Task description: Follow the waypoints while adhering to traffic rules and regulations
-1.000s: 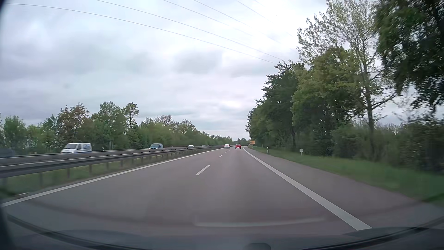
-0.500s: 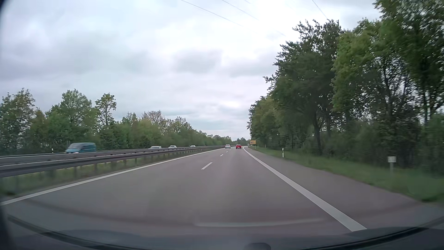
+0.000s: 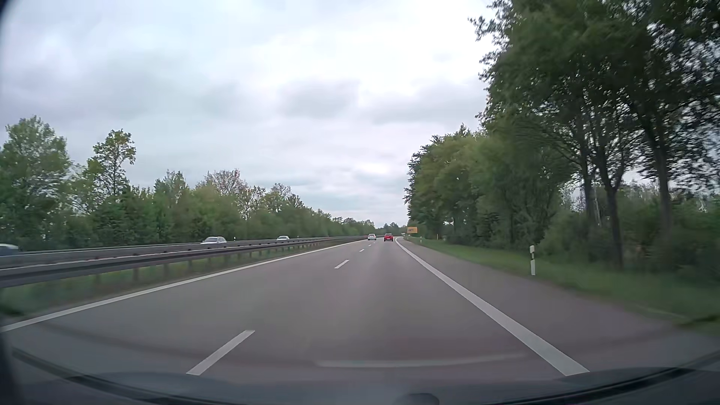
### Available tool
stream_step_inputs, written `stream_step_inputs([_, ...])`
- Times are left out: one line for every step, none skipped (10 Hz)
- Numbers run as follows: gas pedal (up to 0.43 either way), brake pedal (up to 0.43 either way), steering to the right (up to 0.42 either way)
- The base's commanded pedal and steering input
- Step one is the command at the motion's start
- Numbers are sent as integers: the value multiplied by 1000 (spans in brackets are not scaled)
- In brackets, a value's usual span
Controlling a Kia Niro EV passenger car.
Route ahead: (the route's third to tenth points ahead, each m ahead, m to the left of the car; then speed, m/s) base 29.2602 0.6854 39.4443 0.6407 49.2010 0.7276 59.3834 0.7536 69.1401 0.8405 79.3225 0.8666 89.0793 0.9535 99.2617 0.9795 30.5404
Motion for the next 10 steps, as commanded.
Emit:
stream_step_inputs([240,0,2])
stream_step_inputs([240,0,2])
stream_step_inputs([240,0,2])
stream_step_inputs([240,0,2])
stream_step_inputs([240,0,2])
stream_step_inputs([240,0,1])
stream_step_inputs([240,0,1])
stream_step_inputs([228,0,1])
stream_step_inputs([228,0,2])
stream_step_inputs([228,0,1])
